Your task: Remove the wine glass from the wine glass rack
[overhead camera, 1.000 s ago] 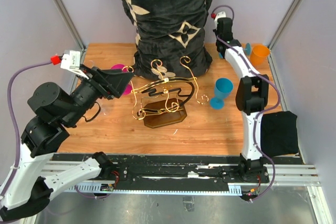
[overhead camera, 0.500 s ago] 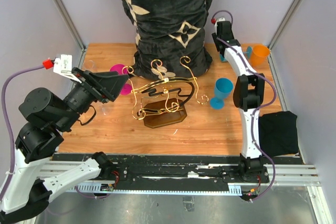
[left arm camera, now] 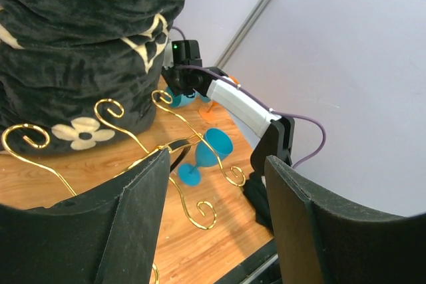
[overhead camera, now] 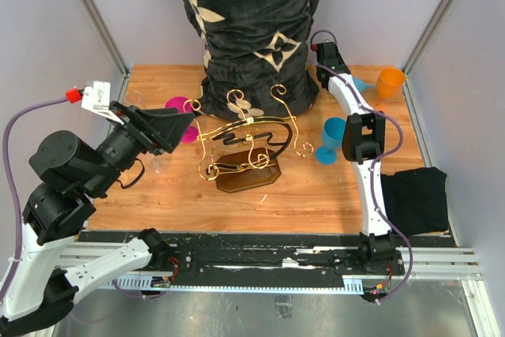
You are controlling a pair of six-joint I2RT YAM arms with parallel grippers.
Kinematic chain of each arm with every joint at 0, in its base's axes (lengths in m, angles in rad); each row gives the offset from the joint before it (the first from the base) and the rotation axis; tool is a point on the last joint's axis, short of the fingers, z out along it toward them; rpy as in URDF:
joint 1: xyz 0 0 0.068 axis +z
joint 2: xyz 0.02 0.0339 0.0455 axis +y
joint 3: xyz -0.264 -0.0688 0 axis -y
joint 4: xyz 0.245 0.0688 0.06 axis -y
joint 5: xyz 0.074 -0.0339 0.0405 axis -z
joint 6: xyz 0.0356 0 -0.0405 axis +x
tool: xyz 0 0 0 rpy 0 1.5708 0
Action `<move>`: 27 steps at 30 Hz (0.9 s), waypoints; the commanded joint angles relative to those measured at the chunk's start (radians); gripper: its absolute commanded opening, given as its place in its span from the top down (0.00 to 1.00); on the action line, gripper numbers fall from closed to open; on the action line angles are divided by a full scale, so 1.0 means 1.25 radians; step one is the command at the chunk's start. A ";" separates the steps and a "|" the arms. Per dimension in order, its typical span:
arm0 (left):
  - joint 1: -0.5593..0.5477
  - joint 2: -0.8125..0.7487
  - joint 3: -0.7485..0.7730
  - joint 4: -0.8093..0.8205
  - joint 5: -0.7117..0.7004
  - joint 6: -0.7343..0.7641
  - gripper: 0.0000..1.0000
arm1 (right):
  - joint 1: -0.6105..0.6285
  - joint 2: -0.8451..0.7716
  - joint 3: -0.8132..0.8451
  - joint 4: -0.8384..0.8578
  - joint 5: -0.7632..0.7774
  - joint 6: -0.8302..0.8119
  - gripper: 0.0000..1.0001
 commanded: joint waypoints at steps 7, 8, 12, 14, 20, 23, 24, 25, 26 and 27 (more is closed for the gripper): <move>-0.001 -0.004 0.035 -0.001 0.010 -0.007 0.36 | -0.008 -0.013 -0.061 0.092 0.118 -0.082 1.00; -0.001 -0.003 0.036 0.000 0.010 -0.009 0.36 | -0.003 -0.052 -0.105 0.126 0.113 -0.081 1.00; -0.001 0.000 0.046 -0.002 0.016 -0.016 0.37 | 0.017 -0.249 -0.268 0.251 0.054 -0.054 1.00; -0.001 -0.001 0.048 -0.001 0.018 -0.020 0.37 | 0.021 -0.309 -0.281 0.241 0.022 -0.031 1.00; -0.001 -0.004 0.037 -0.002 0.014 -0.025 0.37 | 0.009 -0.403 -0.263 0.125 -0.114 0.067 0.99; -0.001 -0.004 0.033 -0.006 0.006 -0.026 0.37 | -0.009 -0.408 -0.226 0.027 -0.193 0.140 0.99; -0.001 -0.004 0.033 -0.006 0.005 -0.026 0.37 | -0.017 -0.410 -0.222 0.003 -0.213 0.165 0.99; -0.001 -0.003 0.034 -0.008 0.004 -0.026 0.37 | -0.023 -0.415 -0.225 -0.017 -0.236 0.189 0.99; -0.001 -0.002 0.036 -0.009 0.004 -0.028 0.37 | -0.030 -0.422 -0.236 -0.030 -0.259 0.211 0.99; -0.001 -0.001 0.037 -0.011 0.005 -0.028 0.37 | -0.041 -0.428 -0.243 -0.047 -0.286 0.237 0.99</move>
